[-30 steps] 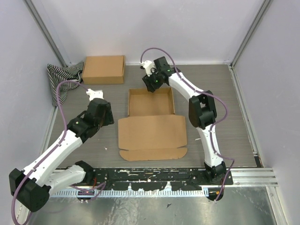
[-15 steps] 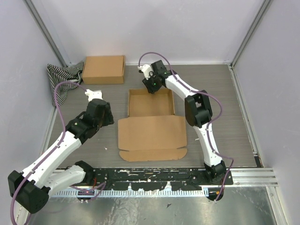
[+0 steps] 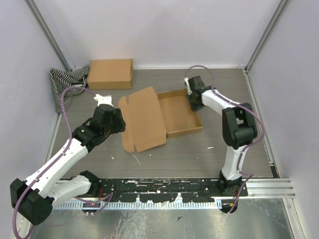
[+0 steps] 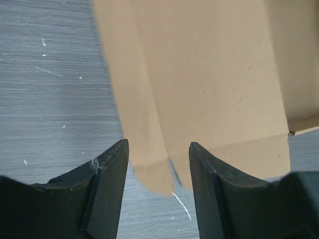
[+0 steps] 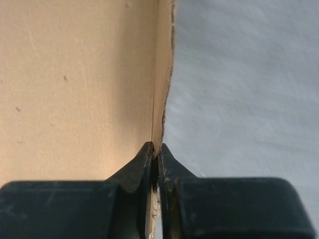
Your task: Fold the paper box
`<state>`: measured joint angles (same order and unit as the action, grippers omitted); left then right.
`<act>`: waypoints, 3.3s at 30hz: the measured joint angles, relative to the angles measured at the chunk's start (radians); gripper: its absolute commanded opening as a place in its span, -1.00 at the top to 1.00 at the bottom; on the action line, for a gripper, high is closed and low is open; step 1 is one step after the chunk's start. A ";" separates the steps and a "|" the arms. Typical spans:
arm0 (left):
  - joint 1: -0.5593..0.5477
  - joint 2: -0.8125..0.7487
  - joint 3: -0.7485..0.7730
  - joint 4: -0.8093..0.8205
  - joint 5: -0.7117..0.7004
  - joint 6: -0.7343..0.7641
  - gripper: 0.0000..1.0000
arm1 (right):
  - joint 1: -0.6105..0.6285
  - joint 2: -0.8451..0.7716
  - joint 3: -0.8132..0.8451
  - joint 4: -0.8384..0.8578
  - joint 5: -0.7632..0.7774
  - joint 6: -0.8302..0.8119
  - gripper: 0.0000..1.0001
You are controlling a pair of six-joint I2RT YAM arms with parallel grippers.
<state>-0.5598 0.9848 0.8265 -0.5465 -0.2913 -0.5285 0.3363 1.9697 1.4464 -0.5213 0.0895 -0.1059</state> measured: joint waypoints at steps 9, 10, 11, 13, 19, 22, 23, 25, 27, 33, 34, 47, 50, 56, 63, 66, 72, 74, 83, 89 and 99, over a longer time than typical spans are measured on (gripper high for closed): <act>0.000 -0.002 -0.006 0.050 0.086 -0.008 -0.17 | 0.068 -0.354 -0.418 -0.095 0.032 0.354 0.03; 0.000 -0.004 -0.010 0.054 0.093 -0.008 -0.17 | 0.142 -0.403 -0.449 -0.095 -0.002 0.393 -0.04; 0.000 -0.006 -0.013 0.055 0.098 -0.010 -0.17 | 0.234 -0.459 -0.475 -0.085 -0.048 0.436 -0.07; 0.000 -0.014 -0.021 0.056 0.104 -0.013 -0.17 | 0.396 -0.550 -0.487 -0.052 -0.113 0.512 -0.22; 0.000 -0.089 -0.071 0.061 0.093 -0.035 -0.20 | 0.537 -0.657 -0.388 -0.087 -0.030 0.639 -0.46; 0.000 -0.126 -0.096 0.058 0.070 -0.055 -0.21 | 0.528 -0.627 -0.307 -0.146 0.119 0.629 -0.57; 0.000 -0.130 -0.097 0.049 0.064 -0.061 -0.21 | 0.521 -0.603 -0.273 -0.163 0.156 0.619 -0.58; 0.000 -0.130 -0.097 0.035 0.050 -0.066 -0.21 | 0.512 -0.554 -0.220 -0.174 0.203 0.594 -0.58; 0.000 -0.130 -0.097 0.010 0.041 -0.071 -0.21 | 0.500 -0.494 -0.180 -0.172 0.239 0.546 -0.54; 0.000 -0.168 -0.097 -0.032 0.027 -0.081 -0.21 | 0.408 -0.289 -0.084 -0.112 0.209 0.325 -0.40; 0.000 -0.181 -0.097 -0.040 0.027 -0.083 -0.21 | 0.381 -0.254 -0.072 -0.084 0.182 0.285 -0.40; 0.000 -0.249 -0.097 -0.115 -0.006 -0.106 -0.21 | 0.330 0.025 0.136 0.014 -0.080 0.039 -0.31; 0.000 -0.243 -0.097 -0.115 -0.007 -0.111 -0.21 | 0.332 0.025 0.136 0.023 -0.119 0.030 -0.19; 0.000 -0.193 -0.097 -0.114 -0.006 -0.113 -0.21 | 0.328 0.071 0.147 0.029 -0.159 0.038 0.31; 0.000 -0.082 -0.077 -0.098 -0.006 -0.110 -0.22 | 0.278 0.086 0.083 0.071 -0.184 0.125 0.71; 0.000 -0.005 -0.031 -0.092 -0.006 -0.103 -0.24 | 0.227 0.002 -0.045 0.111 -0.162 0.177 0.72; 0.003 0.162 0.119 -0.056 -0.029 -0.067 -0.26 | 0.145 -0.257 -0.367 0.121 -0.035 0.294 0.87; 0.014 0.238 0.182 -0.050 -0.032 -0.049 -0.26 | 0.149 -0.343 -0.465 0.129 -0.018 0.344 0.90; 0.176 0.544 0.296 0.016 0.086 -0.033 -0.32 | 0.169 -0.526 -0.632 0.102 -0.005 0.494 0.72; 0.199 0.650 0.333 0.040 0.163 -0.046 -0.33 | 0.175 -0.573 -0.626 0.069 -0.040 0.539 -0.19; 0.222 0.828 0.479 0.097 0.273 -0.068 -0.29 | 0.096 -0.655 -0.431 -0.009 0.094 0.530 -0.90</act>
<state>-0.3378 1.8126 1.3052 -0.4500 -0.0181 -0.5964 0.4324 1.3144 1.0153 -0.5301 0.1833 0.4240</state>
